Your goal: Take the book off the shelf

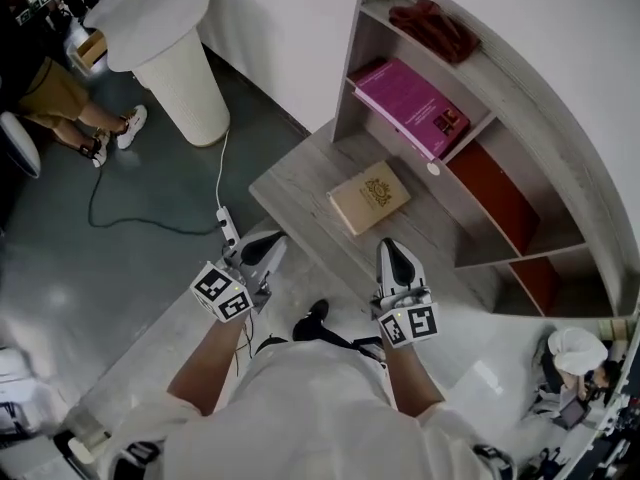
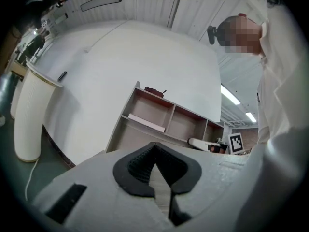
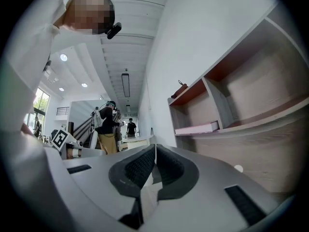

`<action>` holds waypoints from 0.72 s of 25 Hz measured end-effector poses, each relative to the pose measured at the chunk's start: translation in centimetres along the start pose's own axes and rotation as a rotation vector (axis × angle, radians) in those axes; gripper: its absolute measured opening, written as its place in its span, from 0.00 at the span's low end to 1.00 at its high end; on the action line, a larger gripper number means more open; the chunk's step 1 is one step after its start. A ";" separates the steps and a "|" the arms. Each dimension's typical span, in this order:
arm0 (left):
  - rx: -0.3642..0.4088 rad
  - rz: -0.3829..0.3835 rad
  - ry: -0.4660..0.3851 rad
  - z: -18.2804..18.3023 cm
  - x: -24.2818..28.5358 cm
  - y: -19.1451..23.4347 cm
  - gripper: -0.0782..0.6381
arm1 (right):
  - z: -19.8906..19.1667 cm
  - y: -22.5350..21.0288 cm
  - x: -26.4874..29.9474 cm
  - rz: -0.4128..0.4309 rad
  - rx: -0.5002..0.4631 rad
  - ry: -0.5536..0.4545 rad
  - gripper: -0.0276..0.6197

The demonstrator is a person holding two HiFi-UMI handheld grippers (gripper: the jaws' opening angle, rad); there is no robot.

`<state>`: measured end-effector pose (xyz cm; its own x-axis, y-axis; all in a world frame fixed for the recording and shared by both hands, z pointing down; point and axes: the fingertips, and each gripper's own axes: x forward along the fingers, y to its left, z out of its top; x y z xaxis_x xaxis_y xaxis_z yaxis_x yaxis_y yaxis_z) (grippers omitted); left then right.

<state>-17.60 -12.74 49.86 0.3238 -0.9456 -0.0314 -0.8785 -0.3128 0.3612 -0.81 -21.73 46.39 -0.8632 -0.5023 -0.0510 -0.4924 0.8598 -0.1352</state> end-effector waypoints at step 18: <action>-0.470 -0.212 -0.146 8.3 14.2 5.0 0.13 | -0.9 -6.4 2.6 -0.268 0.056 -0.019 0.07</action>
<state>-20.36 -28.51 43.48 0.3957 -0.8789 -0.2665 -0.5359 -0.4566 0.7102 0.04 -28.47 48.03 -0.7007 -0.7130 -0.0243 -0.6952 0.6901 -0.2011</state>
